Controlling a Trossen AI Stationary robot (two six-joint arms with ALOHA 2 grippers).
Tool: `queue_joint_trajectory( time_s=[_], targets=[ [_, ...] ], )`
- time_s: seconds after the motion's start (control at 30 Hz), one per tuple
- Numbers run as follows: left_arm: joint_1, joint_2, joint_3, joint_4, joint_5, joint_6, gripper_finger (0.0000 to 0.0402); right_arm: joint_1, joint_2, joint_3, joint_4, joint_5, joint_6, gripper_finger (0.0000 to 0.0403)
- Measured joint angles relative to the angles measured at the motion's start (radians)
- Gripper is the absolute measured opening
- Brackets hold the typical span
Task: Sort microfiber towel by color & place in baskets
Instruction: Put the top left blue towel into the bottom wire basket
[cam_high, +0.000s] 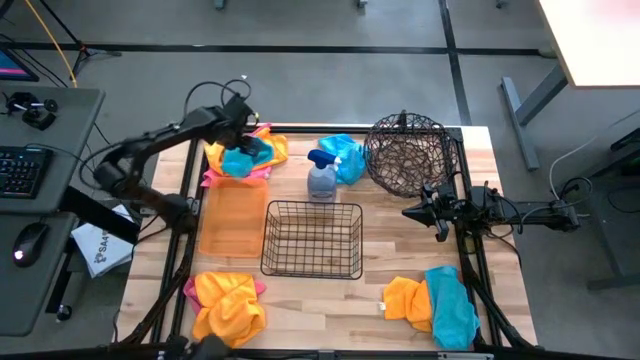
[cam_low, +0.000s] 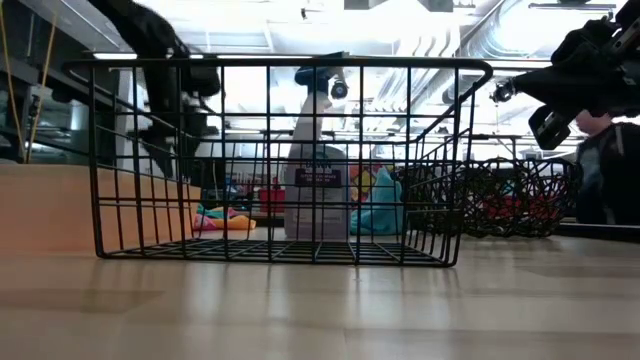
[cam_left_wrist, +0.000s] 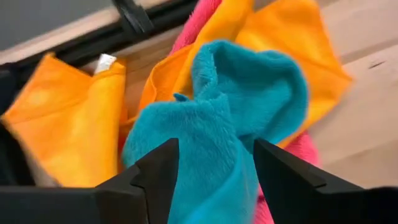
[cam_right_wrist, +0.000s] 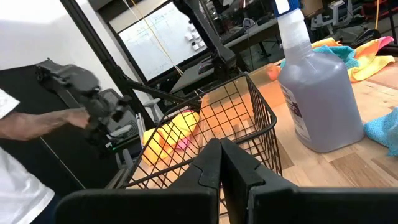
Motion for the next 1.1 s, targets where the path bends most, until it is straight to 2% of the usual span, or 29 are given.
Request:
queue_joint_trajectory(
  time_s=[0.23,0.57,0.67,0.8,0.83,0.97,1.1],
  targets=[
    [0.032,0.121,0.0,0.011,0.028,0.023,0.0198,0.0,0.0,0.0,0.0,0.0,0.0,0.0],
    [-0.007,0.19,0.0,0.1,0.031,0.027,0.0193,0.0,0.0,0.0,0.0,0.0,0.0,0.0],
    [-0.011,0.203,0.0,0.081,0.042,0.068,0.0153,0.0,0.0,0.0,0.0,0.0,0.0,0.0],
    [-0.01,0.191,0.0,0.049,0.05,0.078,0.0032,0.0,0.0,0.0,0.0,0.0,0.0,0.0],
    [-0.011,0.178,0.0,0.043,0.055,0.08,0.0017,0.0,0.0,0.0,0.0,0.0,0.0,0.0],
    [-0.035,0.087,0.045,-0.017,0.048,0.085,0.0004,0.0,0.0,0.0,0.0,0.0,0.0,0.0],
    [-0.069,-0.055,0.145,-0.046,0.044,0.091,0.0002,0.0,0.0,0.0,0.0,0.0,0.0,0.0]
  ],
)
